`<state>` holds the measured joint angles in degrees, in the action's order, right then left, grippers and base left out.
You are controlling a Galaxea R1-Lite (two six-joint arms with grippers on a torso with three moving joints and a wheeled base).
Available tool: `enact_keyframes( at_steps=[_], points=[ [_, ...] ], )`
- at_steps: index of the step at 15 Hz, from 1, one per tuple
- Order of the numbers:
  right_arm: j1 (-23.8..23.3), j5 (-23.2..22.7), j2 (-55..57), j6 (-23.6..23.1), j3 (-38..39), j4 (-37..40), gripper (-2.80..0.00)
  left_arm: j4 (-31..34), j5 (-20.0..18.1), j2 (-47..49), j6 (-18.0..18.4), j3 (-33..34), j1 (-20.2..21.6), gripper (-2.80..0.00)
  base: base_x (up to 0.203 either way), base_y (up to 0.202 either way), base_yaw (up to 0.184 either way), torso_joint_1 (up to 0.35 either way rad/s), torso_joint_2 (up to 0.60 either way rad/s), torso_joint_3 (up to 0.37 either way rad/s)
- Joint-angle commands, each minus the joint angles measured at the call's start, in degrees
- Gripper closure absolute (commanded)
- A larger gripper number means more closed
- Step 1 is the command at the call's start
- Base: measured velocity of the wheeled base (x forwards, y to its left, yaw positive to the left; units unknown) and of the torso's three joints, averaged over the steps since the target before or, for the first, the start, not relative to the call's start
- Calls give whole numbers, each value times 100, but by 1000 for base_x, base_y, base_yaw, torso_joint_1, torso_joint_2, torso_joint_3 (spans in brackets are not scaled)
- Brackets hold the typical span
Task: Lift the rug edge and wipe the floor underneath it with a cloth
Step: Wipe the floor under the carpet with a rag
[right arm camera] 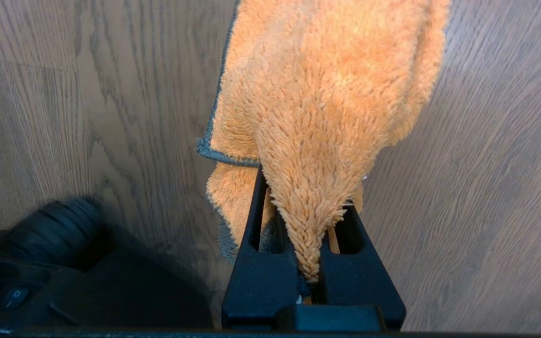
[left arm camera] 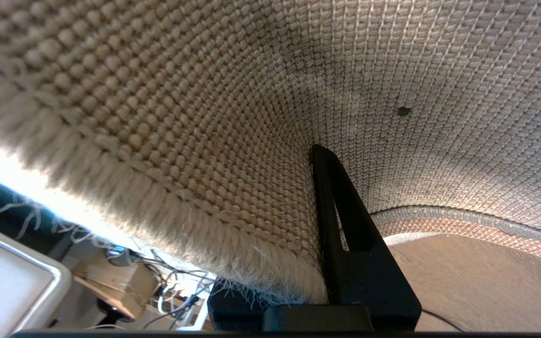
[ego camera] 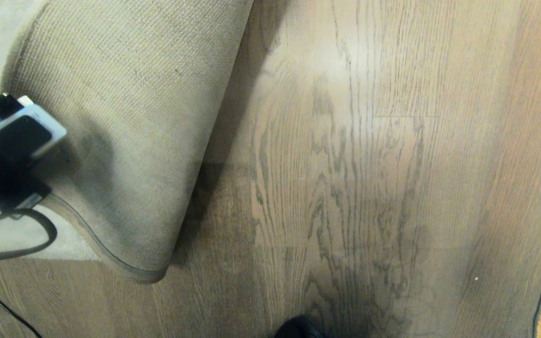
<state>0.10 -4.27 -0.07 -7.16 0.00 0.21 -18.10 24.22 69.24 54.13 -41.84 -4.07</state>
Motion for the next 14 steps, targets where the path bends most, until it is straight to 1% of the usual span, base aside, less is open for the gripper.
enact_keyframes(
  at_steps=[1, 3, 6, 8, 10, 13, 14],
  points=[
    [-1, -4, 7, -5, 0, 5, 0, -18, 4, -5, 31, 9, -8, 0, 0, 0, 0, 0, 0, 0],
    [-1, -4, 7, -5, 0, -3, 0, -21, -12, 78, 28, 24, -86, 0, 0, 0, 0, 0, 0, 0],
    [-1, -4, 7, -5, 0, -3, 0, -43, -23, 308, -35, 29, -529, 0, 0, 0, 0, 0, 0, 0],
    [-1, -4, 7, -5, 0, -3, 0, -51, -53, 552, -255, -25, -902, 0, 0, 0, 0, 0, 0, 0],
    [-1, -4, 7, -5, 0, -3, 0, -61, -269, 854, -436, -165, -1232, 0, 0, 0, 0, 0, 0, 0],
    [-1, -4, 7, -5, 0, -1, 0, -255, -362, 1219, -464, -463, -1612, 0, 0, 0, 0, 0, 0, 0],
    [-1, -4, 7, -5, 0, 0, 0, -338, -462, 1349, -469, -601, -1691, 0, 0, 0, 0, 0, 0, 0]
  ],
)
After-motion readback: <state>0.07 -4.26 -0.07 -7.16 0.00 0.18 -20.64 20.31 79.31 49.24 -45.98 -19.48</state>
